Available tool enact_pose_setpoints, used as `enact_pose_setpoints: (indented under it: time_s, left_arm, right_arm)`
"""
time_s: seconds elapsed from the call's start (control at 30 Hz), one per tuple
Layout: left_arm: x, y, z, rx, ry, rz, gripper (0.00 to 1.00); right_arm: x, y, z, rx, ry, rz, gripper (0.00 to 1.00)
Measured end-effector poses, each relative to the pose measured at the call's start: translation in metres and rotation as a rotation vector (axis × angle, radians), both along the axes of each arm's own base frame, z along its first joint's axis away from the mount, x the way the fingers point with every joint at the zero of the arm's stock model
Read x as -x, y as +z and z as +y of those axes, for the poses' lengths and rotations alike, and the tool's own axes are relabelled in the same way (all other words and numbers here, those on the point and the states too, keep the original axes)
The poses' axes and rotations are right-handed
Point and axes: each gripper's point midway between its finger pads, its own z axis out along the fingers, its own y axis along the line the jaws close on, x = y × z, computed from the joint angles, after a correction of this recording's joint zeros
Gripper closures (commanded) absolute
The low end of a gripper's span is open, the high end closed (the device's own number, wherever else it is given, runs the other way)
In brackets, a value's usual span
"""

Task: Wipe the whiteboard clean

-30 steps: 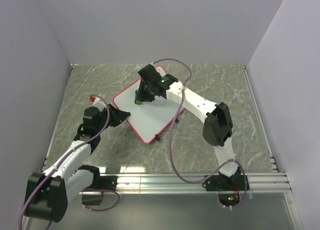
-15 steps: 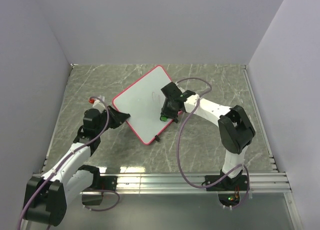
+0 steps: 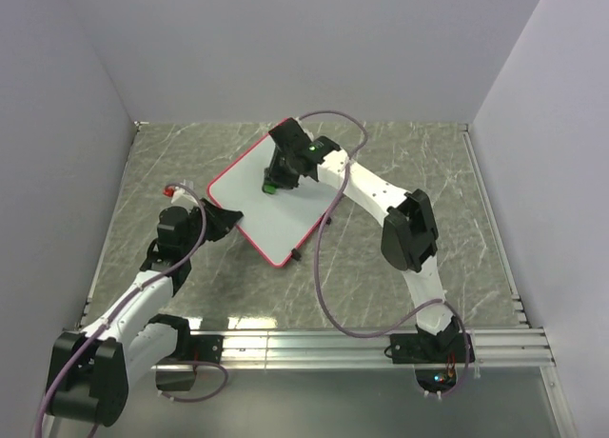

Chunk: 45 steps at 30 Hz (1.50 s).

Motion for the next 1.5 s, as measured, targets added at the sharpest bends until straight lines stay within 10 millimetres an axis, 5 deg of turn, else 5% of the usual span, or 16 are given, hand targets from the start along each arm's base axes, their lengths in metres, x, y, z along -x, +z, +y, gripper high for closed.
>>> enact_pose_setpoints:
  time_s: [0.2, 0.43, 0.57, 0.73, 0.9, 1.17, 1.4, 1.5]
  left_arm:
    - [-0.005, 0.0, -0.001, 0.007, 0.002, 0.002, 1.0]
    - [-0.006, 0.003, -0.002, 0.007, 0.004, -0.005, 1.0]
    - [-0.006, 0.004, -0.002, 0.007, 0.004, -0.008, 1.0]
    - [-0.006, 0.002, -0.002, 0.006, 0.003, -0.002, 1.0]
    - [-0.006, 0.002, -0.002, 0.004, 0.003, 0.0, 0.99]
    - [-0.008, 0.002, -0.003, 0.003, 0.002, 0.002, 1.0]
    - [-0.008, 0.002, -0.003, 0.002, 0.002, 0.003, 1.0]
    - [-0.008, 0.001, -0.003, 0.001, 0.004, 0.008, 1.0]
  right_arm:
    - [-0.031, 0.024, 0.025, -0.131, -0.036, -0.026, 1.0]
    - [-0.061, 0.014, -0.003, -0.184, -0.141, 0.002, 1.0]
    - [-0.059, -0.012, -0.04, -0.125, -0.203, 0.016, 1.0]
    - [-0.032, -0.047, -0.081, -0.041, -0.253, 0.044, 1.0]
    - [-0.014, -0.063, -0.096, -0.001, -0.264, 0.066, 1.0]
    - [-0.019, -0.049, -0.082, 0.027, -0.222, 0.071, 1.0]
    - [-0.044, 0.009, -0.01, -0.157, -0.132, 0.004, 1.0]
    - [-0.045, 0.015, 0.0, -0.188, -0.119, 0.003, 1.0]
